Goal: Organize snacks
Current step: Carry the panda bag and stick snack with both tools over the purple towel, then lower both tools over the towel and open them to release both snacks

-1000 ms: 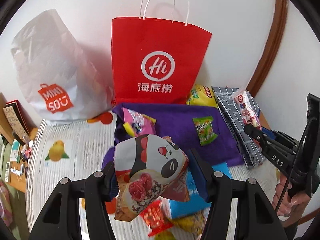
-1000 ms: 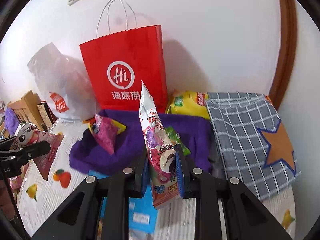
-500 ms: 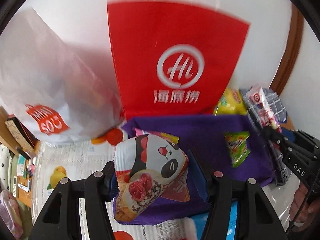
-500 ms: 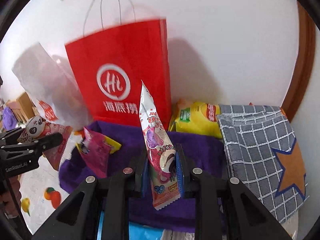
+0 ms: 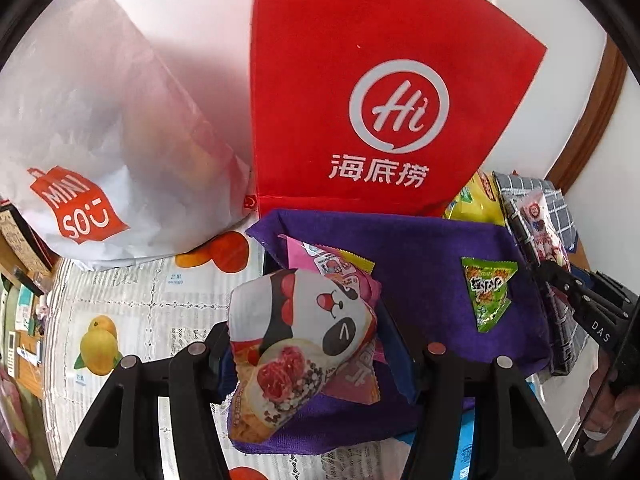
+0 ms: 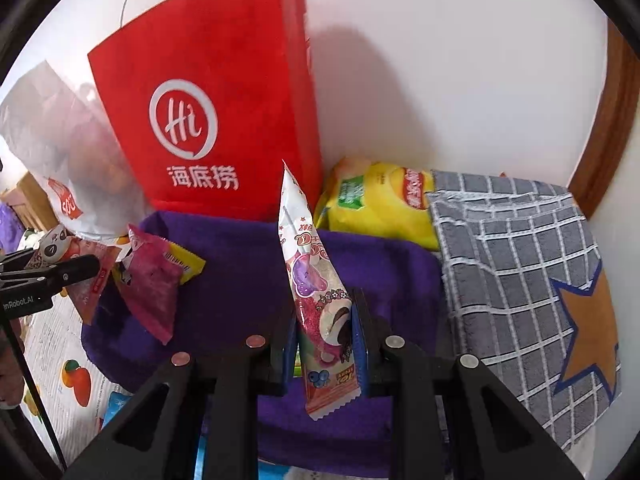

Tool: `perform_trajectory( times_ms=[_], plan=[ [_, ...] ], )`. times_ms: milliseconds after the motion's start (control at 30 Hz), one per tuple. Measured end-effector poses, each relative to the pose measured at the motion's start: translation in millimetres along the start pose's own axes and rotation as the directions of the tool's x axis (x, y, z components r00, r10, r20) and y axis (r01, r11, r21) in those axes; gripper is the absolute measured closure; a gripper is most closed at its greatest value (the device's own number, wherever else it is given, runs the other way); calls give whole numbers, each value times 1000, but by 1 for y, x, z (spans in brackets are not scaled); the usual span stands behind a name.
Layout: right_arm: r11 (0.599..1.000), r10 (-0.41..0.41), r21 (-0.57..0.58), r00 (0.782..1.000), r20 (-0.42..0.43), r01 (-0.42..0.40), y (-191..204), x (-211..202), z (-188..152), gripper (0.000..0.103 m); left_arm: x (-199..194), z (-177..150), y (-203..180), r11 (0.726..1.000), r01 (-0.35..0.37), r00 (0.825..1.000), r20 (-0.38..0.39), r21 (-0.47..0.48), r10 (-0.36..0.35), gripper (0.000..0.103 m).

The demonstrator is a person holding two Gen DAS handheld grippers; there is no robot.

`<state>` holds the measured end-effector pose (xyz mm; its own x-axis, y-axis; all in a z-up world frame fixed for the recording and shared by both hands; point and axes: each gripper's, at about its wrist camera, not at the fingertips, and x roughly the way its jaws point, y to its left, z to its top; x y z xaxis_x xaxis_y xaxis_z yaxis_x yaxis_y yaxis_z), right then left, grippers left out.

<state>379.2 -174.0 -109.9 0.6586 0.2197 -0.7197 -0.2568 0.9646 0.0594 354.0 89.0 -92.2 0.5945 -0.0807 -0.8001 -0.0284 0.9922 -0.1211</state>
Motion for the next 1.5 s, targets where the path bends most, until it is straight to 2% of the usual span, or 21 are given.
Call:
perform_trajectory(
  times_ms=[267, 400, 567, 933, 1400, 1500],
  plan=[
    [1000, 5, -9, 1000, -12, -5, 0, -1, 0, 80, 2, 0, -2, 1000, 2, 1000, -6, -1, -2, 45],
    [999, 18, -38, 999, -45, -20, 10, 8, -2, 80, 10, -2, -7, 999, 33, 999, -35, 5, -32, 45],
    [996, -1, -89, 997, -75, -6, 19, 14, -4, 80, 16, -5, -11, 1000, 11, 998, -56, 20, -10, 45],
    [994, -19, -107, 992, -128, 6, 15, 25, -7, 79, 23, -8, -19, 999, 17, 996, -89, 43, -13, 45],
    [993, -21, -114, 992, -122, 7, 17, 28, -7, 78, 39, -16, -29, 997, 18, 990, -143, 75, -7, 45],
    [994, -15, -108, 993, -120, 2, 18, 28, -7, 73, 40, -16, -31, 997, 17, 989, -147, 81, -5, 45]
  ],
)
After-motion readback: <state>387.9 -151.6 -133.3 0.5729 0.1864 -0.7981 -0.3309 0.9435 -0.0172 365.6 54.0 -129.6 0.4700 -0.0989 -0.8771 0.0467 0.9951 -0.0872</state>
